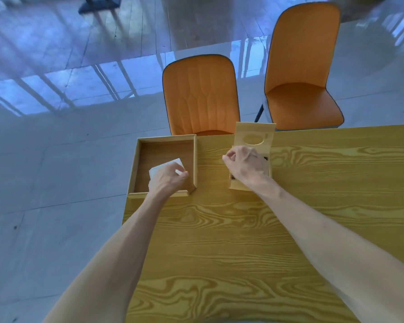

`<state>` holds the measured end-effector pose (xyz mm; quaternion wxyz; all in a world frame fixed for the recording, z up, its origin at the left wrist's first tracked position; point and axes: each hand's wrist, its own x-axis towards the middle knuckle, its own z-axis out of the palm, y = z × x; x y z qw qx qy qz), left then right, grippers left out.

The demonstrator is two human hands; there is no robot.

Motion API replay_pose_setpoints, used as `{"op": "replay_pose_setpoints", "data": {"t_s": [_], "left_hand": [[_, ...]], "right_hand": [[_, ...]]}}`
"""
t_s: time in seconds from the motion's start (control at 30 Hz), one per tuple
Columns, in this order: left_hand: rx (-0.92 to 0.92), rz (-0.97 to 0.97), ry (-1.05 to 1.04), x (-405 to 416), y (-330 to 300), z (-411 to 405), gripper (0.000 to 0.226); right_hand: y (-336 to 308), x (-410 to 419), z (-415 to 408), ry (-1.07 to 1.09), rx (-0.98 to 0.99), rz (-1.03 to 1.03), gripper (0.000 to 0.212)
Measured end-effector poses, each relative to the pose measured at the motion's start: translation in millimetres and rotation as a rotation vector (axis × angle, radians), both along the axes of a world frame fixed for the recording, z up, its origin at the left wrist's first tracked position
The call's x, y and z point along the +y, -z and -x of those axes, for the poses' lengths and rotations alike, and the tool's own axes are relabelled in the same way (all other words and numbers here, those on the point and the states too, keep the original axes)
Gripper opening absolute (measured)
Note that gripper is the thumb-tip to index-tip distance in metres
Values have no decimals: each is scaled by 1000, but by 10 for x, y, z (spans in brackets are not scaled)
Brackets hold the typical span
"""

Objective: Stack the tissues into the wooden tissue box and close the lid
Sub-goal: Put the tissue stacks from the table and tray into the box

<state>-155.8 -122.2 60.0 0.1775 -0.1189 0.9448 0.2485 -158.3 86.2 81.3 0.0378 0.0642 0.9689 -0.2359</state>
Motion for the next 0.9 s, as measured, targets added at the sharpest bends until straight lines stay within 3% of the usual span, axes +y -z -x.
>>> {"op": "replay_pose_setpoints", "data": {"t_s": [0.23,0.4,0.53,0.9], "left_hand": [[1,-32,-144,-598,115,-67,38],[-79,-336,-414,-806,309,32,53],[-140,-468,-540,-862,431,157,61],[-179,-544,-690,-928,735,470,68]], "right_hand": [[183,-683,204,-79,-141,80,30],[393,-1008,328,-113,-258,169,36],[509,-1198,422,-127,-358,189,41],[675,-1529,668,-47,-616,318,40]]}}
